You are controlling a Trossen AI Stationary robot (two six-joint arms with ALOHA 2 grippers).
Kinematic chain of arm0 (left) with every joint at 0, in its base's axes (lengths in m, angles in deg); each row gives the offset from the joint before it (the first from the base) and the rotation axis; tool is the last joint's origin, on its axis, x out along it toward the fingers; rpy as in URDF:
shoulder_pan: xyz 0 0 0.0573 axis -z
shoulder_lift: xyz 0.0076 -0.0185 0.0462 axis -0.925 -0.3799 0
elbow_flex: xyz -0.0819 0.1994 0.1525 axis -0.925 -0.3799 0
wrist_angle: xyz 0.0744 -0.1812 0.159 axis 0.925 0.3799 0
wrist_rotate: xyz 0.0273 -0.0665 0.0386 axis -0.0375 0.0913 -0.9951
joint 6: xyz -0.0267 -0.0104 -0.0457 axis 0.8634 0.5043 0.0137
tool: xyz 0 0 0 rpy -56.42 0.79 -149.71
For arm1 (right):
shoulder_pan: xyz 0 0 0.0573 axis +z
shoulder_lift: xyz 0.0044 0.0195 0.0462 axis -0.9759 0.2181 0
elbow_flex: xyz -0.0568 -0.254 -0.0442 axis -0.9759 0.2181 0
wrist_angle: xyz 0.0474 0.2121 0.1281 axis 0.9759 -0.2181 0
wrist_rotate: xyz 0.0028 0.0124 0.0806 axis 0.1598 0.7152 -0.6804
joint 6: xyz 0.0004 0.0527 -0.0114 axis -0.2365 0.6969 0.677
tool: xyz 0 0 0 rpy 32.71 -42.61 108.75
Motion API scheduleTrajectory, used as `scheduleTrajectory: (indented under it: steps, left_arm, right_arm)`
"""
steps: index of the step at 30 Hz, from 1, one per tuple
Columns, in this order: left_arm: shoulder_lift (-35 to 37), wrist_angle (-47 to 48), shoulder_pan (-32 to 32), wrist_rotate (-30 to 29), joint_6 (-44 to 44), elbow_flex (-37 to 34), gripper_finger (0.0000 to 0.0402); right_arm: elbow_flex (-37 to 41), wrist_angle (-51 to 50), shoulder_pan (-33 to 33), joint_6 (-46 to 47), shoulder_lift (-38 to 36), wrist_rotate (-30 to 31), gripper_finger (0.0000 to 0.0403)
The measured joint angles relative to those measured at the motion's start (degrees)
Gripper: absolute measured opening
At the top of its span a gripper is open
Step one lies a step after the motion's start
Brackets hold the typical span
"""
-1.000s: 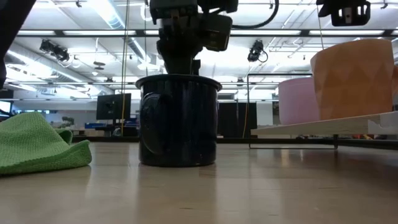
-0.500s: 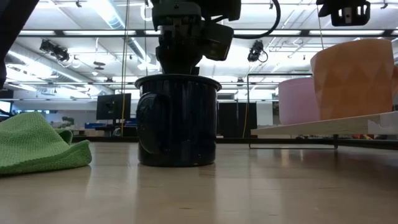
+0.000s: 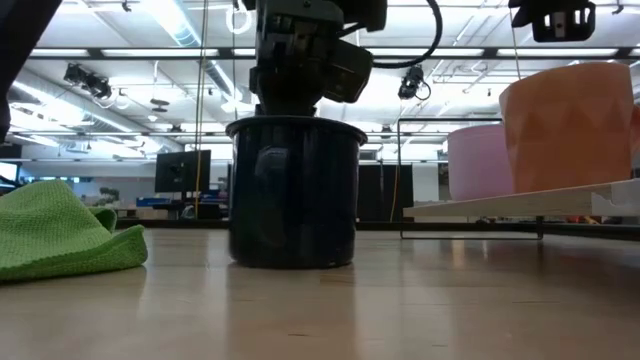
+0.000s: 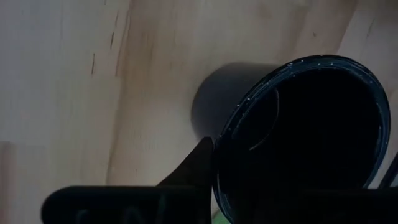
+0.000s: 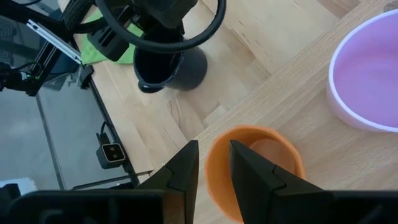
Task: Stack small to large cups/mugs on shelf
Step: Put the black mug on the shelf
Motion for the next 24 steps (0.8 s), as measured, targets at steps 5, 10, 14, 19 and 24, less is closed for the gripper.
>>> scheduleTrajectory:
  steps: [5, 10, 14, 19, 24]
  left_arm:
    - [1.4, 1.0, 0.0, -0.8, 5.6, 0.6, 0.003]
    - [3.1, 1.9, 0.0, -2.1, 10.7, 3.4, 0.003]
    - [3.2, 3.7, 0.0, -3.6, 16.3, 5.6, 0.003]
    - [3.2, 4.3, 0.0, -6.9, 22.7, 6.3, 0.003]
    - [3.2, 6.7, 0.0, -10.1, 30.0, 6.3, 0.003]
  right_arm:
    - [0.0, 0.0, 0.0, -1.0, 0.0, 0.0, 0.0096]
    - [0.0, 0.0, 0.0, -2.3, -0.1, -0.7, 0.0096]
    - [0.0, 0.0, 0.0, -3.0, -0.5, -1.7, 0.0096]
    - [0.0, 0.0, 0.0, -5.0, -1.2, -3.5, 0.0096]
    - [0.0, 0.0, 0.0, -8.0, -2.0, -6.6, 0.0096]
